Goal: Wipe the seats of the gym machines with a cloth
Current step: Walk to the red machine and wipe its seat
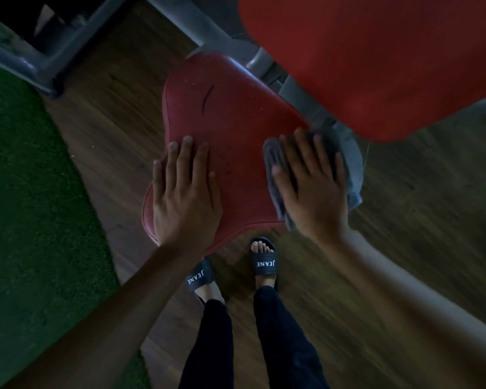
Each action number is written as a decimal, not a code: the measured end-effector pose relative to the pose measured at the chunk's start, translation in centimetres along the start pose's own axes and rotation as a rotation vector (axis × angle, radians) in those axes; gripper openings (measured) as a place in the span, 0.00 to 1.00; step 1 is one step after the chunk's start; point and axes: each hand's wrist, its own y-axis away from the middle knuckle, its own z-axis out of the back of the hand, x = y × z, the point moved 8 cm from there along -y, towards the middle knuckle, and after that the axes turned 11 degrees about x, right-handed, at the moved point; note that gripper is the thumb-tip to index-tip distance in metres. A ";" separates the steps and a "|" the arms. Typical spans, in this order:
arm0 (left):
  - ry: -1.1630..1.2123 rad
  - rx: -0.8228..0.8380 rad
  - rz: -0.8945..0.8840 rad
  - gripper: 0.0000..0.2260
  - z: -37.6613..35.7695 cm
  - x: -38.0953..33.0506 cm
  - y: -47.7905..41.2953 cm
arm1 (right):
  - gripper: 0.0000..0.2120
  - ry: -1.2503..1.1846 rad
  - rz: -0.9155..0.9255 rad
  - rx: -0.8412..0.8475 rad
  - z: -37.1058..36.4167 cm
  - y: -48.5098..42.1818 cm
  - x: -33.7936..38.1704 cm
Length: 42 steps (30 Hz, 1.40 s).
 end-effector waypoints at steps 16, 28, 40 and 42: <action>0.085 -0.049 0.020 0.21 0.7 0.3 0.1 | 0.24 0.069 0.265 -0.134 2.1 -11.1 11.3; 0.134 -0.081 0.028 0.20 0.9 0.3 0.2 | 0.24 0.102 0.432 -0.047 1.4 -7.5 7.4; 0.122 -0.064 0.025 0.21 0.8 0.4 0.2 | 0.25 0.121 0.379 -0.058 1.6 -8.5 7.1; 0.113 -0.058 0.027 0.21 0.7 0.3 0.2 | 0.25 0.089 0.271 -0.087 2.5 -11.6 8.5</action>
